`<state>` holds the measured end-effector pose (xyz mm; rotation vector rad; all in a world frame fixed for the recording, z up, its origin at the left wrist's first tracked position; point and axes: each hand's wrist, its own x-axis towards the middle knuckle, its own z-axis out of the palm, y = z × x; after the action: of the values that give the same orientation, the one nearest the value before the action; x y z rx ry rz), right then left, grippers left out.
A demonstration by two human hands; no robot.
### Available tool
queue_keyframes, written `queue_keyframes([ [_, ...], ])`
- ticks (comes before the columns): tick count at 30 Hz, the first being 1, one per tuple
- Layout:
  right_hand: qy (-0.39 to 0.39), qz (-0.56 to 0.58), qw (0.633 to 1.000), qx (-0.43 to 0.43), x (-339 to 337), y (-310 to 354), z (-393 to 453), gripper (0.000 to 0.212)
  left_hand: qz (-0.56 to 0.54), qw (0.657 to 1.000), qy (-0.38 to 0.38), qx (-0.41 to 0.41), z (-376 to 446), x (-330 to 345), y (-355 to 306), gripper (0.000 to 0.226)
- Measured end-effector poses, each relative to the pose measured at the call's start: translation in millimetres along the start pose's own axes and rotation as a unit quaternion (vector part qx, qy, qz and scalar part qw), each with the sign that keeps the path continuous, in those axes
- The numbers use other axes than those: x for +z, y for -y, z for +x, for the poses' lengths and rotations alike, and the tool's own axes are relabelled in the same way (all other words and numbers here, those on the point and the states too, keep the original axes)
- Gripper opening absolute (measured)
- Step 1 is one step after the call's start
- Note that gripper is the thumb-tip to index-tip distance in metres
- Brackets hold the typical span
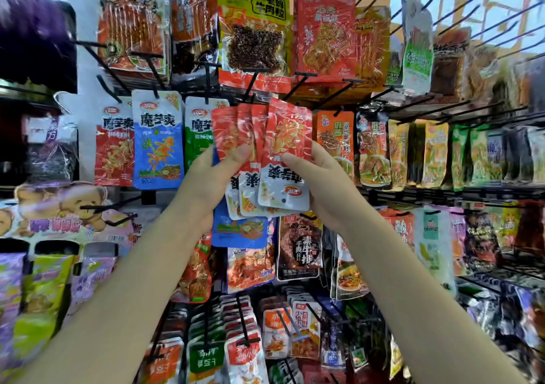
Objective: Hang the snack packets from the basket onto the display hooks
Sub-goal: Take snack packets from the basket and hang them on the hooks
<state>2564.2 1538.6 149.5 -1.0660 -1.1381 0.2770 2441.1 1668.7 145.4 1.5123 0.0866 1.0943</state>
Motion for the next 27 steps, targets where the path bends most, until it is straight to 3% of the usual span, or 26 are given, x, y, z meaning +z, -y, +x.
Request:
queue_keyframes([
  [2,0.008,0.004,1.0,0.007,4.8,-1.1,-3.6,0.014,0.039,0.999,-0.028,0.001,-5.4,5.0,-3.4,0.123],
  [3,-0.001,-0.006,1.0,0.0,7.3,-1.3,-5.3,0.016,0.044,0.999,-0.025,0.002,-7.1,6.8,-4.7,0.115],
  [6,-0.041,-0.012,0.999,-0.012,6.6,0.9,-8.0,0.009,-0.021,0.998,0.035,-0.048,-6.8,7.3,-3.9,0.036],
  [7,-0.055,-0.001,0.998,-0.007,4.0,2.2,-7.8,0.011,-0.027,0.996,0.066,-0.044,-4.9,4.3,-0.7,0.014],
  [8,-0.068,0.012,0.998,0.001,1.6,3.2,-7.9,0.015,-0.021,0.996,0.084,-0.021,-5.1,3.4,0.9,0.007],
  [10,-0.068,0.052,0.996,0.009,0.6,5.1,-9.6,0.017,-0.016,0.998,0.061,0.016,-2.3,-0.6,5.7,0.01],
  [12,-0.038,0.047,0.998,0.02,3.9,2.9,-11.3,0.012,-0.05,0.998,0.032,0.035,-2.5,1.3,7.1,0.045],
  [14,-0.035,0.027,0.999,0.022,11.9,0.9,-13.5,0.036,-0.077,0.996,0.018,0.04,-3.2,4.5,8.7,0.069],
  [16,-0.053,0.022,0.998,0.013,15.6,1.9,-15.5,0.066,-0.072,0.996,0.031,0.032,-5.3,6.4,9.0,0.059],
  [17,-0.056,0.02,0.998,0.001,15.7,3.0,-15.4,0.064,-0.063,0.996,0.05,0.023,-6.2,5.7,8.9,0.047],
  [19,-0.07,0.02,0.997,-0.023,11.2,3.3,-14.9,0.024,-0.053,0.995,0.087,0.017,-6.8,3.4,10.7,0.028],
  [20,-0.077,0.022,0.996,-0.024,9.2,3.1,-15.3,0.02,-0.052,0.994,0.095,0.018,-7.0,2.3,11.8,0.021],
  [23,-0.089,0.011,0.995,-0.034,11.2,6.3,-21.3,0.05,-0.051,0.995,0.087,0.016,-8.7,-0.7,13.2,0.01],
  [27,-0.107,-0.009,0.994,-0.017,7.5,7.3,-22.6,0.053,-0.033,0.998,0.058,-0.005,-7.0,-5.5,15.5,0.009],
])
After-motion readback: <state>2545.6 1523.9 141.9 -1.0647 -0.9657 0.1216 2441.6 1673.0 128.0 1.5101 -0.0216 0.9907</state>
